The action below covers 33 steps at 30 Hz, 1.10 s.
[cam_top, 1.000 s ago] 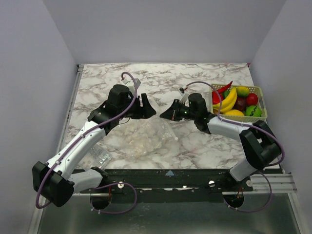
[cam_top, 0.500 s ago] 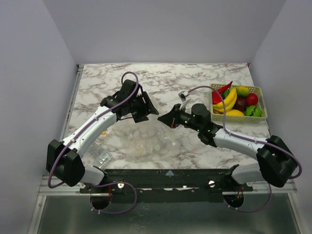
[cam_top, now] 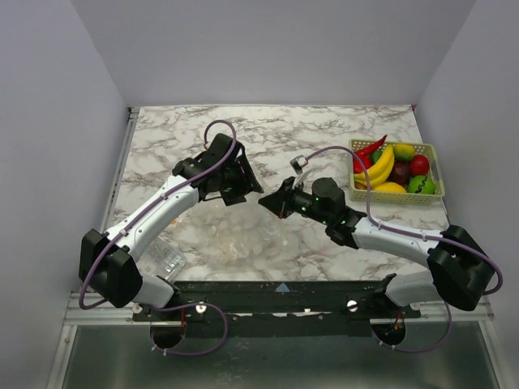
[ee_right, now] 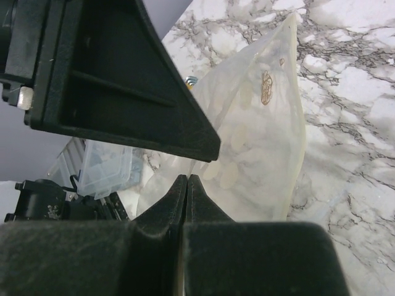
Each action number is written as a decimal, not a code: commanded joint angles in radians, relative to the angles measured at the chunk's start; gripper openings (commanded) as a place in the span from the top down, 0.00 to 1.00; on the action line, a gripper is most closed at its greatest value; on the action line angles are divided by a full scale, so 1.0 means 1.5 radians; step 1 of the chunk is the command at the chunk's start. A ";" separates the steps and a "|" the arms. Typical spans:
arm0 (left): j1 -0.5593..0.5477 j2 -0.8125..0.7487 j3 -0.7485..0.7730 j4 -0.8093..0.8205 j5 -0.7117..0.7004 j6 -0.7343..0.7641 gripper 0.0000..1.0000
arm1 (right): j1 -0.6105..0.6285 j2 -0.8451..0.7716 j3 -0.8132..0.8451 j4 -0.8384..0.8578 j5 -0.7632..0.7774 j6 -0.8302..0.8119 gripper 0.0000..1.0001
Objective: Place the food in the zip-top bag and seal the zipper
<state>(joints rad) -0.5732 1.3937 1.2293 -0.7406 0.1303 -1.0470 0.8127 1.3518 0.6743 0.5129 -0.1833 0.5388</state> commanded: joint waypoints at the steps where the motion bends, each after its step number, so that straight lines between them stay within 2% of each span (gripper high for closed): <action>1: -0.018 0.025 0.039 -0.031 -0.065 0.033 0.40 | 0.019 -0.002 0.016 -0.009 0.041 -0.028 1.00; 5: -0.025 0.022 0.043 -0.027 -0.081 0.043 0.41 | 0.032 -0.004 0.016 -0.011 0.062 -0.033 0.99; 9: -0.035 0.020 0.037 -0.025 -0.106 0.053 0.49 | 0.037 -0.007 0.025 -0.023 0.080 -0.029 1.00; 13: -0.036 0.016 0.017 -0.002 -0.099 0.067 0.65 | 0.041 -0.005 0.039 -0.044 0.095 -0.023 1.00; 16: -0.036 0.017 0.015 0.009 -0.087 0.085 0.86 | 0.043 -0.002 0.042 -0.049 0.101 -0.014 0.99; 18: -0.036 0.015 0.012 0.021 -0.087 0.101 0.93 | 0.044 -0.003 0.046 -0.059 0.107 -0.005 0.99; 20: -0.036 0.010 0.013 0.030 -0.073 0.134 1.00 | 0.045 -0.003 0.059 -0.086 0.114 0.004 0.95; 22: -0.035 0.005 0.020 0.031 -0.082 0.173 1.00 | 0.045 -0.002 0.091 -0.163 0.147 0.022 0.69; 23: -0.033 0.001 0.022 0.035 -0.081 0.200 1.00 | 0.044 0.000 0.114 -0.233 0.182 0.038 0.61; 25: -0.032 -0.012 0.022 0.044 -0.068 0.245 1.00 | 0.044 -0.003 0.159 -0.349 0.218 0.070 0.49; 28: -0.032 -0.040 -0.006 0.096 -0.003 0.317 1.00 | 0.043 -0.018 0.190 -0.470 0.237 0.094 0.37; 30: -0.032 -0.051 -0.011 0.112 0.048 0.370 1.00 | 0.041 -0.034 0.199 -0.522 0.269 0.116 0.28; 33: -0.032 -0.054 -0.011 0.112 0.078 0.394 1.00 | 0.035 -0.071 0.182 -0.540 0.295 0.135 0.15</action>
<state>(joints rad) -0.6220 1.3460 1.2251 -0.6361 0.1223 -0.6052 0.8730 1.3170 0.9516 -0.0978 0.1444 0.6704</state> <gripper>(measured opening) 0.009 0.784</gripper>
